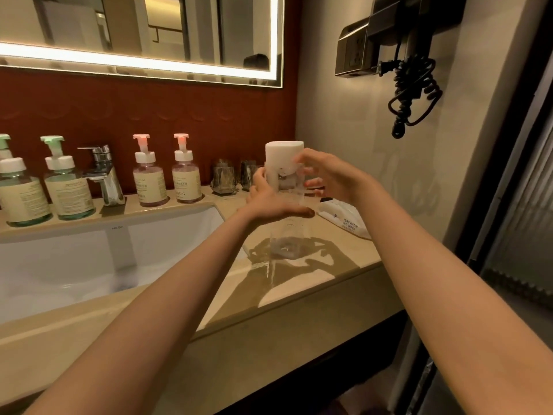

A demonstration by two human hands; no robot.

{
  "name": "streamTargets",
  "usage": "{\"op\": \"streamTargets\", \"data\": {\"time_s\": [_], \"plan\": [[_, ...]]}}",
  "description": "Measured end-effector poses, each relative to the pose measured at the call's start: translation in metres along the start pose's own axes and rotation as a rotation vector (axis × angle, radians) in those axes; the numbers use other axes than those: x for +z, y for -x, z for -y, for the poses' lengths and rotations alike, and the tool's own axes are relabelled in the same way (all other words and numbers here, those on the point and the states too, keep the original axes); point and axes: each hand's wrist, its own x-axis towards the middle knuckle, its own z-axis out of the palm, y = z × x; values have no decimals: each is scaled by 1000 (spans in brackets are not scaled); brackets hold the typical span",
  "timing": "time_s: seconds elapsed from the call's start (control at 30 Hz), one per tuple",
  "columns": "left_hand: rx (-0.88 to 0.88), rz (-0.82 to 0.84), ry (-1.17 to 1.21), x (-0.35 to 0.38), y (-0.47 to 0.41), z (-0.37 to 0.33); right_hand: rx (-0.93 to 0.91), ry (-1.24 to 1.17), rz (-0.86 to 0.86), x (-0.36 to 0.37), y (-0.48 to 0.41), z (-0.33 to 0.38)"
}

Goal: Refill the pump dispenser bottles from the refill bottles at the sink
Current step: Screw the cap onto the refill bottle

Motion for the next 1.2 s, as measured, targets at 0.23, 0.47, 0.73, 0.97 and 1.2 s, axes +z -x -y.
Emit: {"op": "streamTargets", "data": {"time_s": [0.23,0.47,0.73,0.97,1.2], "plan": [[-122,127,11,8,5,24,125,302,-16,16,6,-59],[-118,39,33,10,-22,32,61,224,-202,22,-26,-73],[-142,-40,100,11,-87,38,20,198,-333,12,-97,-75],[-126,34,15,15,-148,42,80,158,-437,6,-163,-88],[-128,98,105,33,-201,62,101,186,-506,0,-219,-103]]}}
